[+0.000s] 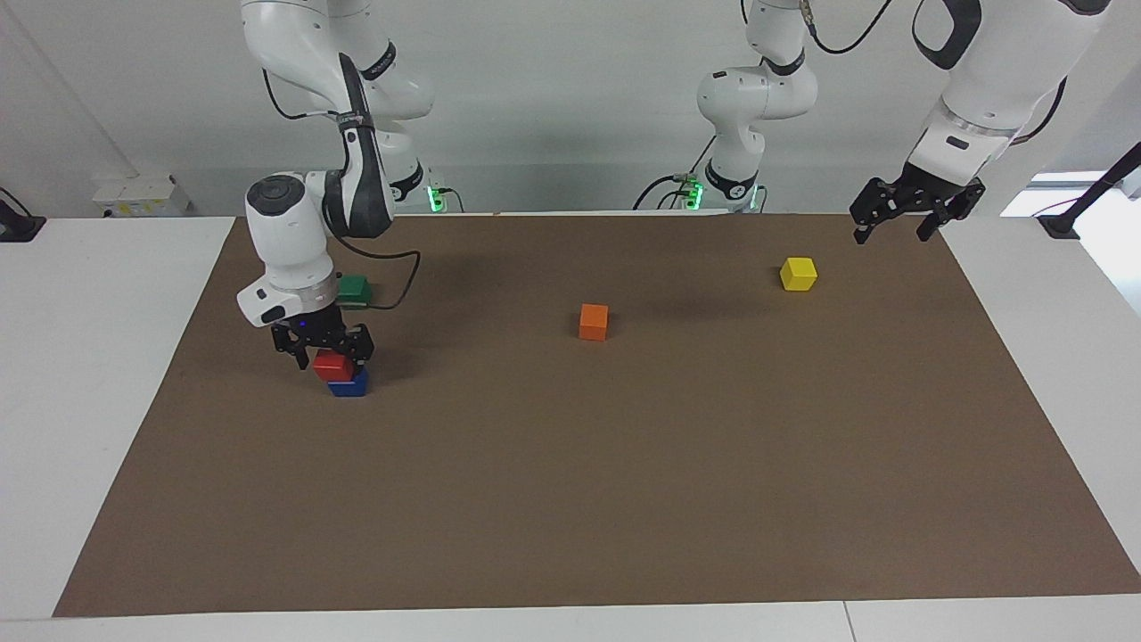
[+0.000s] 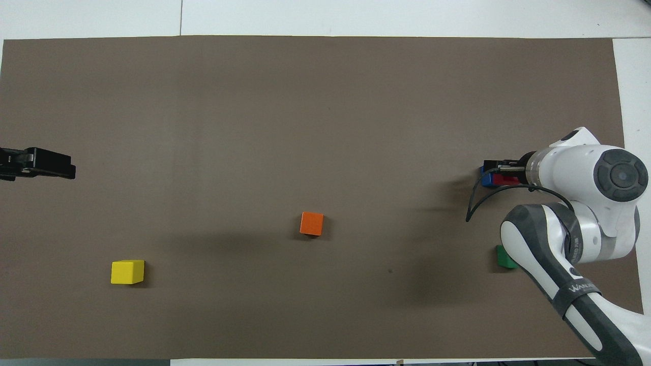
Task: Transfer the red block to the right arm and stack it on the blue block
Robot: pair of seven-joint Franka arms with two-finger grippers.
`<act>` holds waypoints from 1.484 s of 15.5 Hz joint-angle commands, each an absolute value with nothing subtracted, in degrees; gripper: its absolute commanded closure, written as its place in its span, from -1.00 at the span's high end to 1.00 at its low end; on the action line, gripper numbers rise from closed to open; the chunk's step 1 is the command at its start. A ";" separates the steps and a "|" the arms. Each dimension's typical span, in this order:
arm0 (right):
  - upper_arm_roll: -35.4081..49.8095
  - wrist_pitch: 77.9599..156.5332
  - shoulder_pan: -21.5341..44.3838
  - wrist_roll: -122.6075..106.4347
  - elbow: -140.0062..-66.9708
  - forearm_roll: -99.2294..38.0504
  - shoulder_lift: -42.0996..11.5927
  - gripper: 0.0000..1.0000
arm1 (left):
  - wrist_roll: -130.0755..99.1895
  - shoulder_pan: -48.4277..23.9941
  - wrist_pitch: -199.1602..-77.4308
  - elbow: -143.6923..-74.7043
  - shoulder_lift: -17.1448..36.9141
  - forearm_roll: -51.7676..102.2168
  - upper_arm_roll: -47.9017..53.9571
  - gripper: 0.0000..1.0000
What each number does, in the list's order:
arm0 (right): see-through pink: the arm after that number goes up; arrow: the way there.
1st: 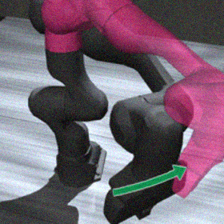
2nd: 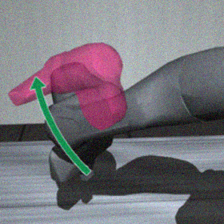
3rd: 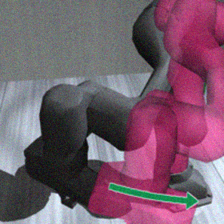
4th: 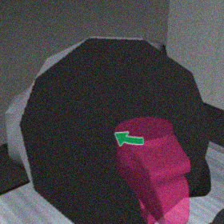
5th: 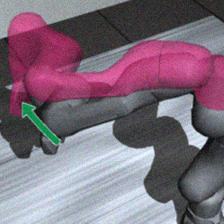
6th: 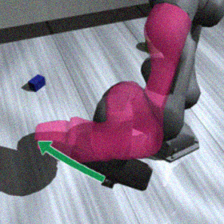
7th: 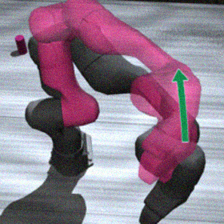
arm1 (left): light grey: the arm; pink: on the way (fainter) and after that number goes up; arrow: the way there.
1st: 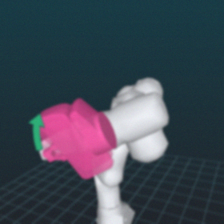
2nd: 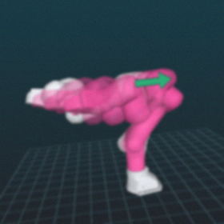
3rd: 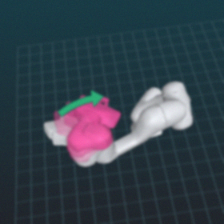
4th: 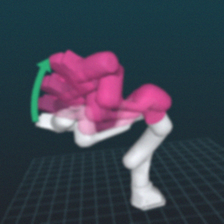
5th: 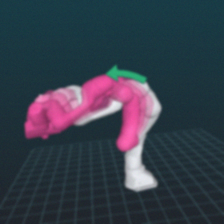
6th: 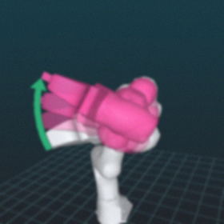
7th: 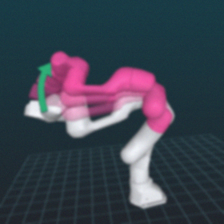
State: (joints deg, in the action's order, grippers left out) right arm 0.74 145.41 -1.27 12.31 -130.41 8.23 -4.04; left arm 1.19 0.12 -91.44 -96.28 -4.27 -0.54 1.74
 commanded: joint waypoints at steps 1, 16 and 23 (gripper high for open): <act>1.67 144.42 -2.46 14.07 -128.60 9.58 -3.96 1.00 | 1.85 -0.88 -91.05 -97.12 -5.36 0.18 0.97 1.00; 1.23 88.63 -3.78 -7.47 -94.76 1.14 0.53 1.00 | 1.85 -0.18 -90.88 -97.21 -5.45 0.18 0.79 1.00; 1.05 84.19 -6.07 -9.40 -95.89 1.40 5.01 1.00 | 1.93 -0.18 -90.88 -97.21 -5.45 0.18 0.79 1.00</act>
State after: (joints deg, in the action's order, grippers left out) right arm 0.62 83.75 -4.85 -7.81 -94.89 2.37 4.58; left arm 1.19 0.14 -91.40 -96.29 -4.30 -0.53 1.32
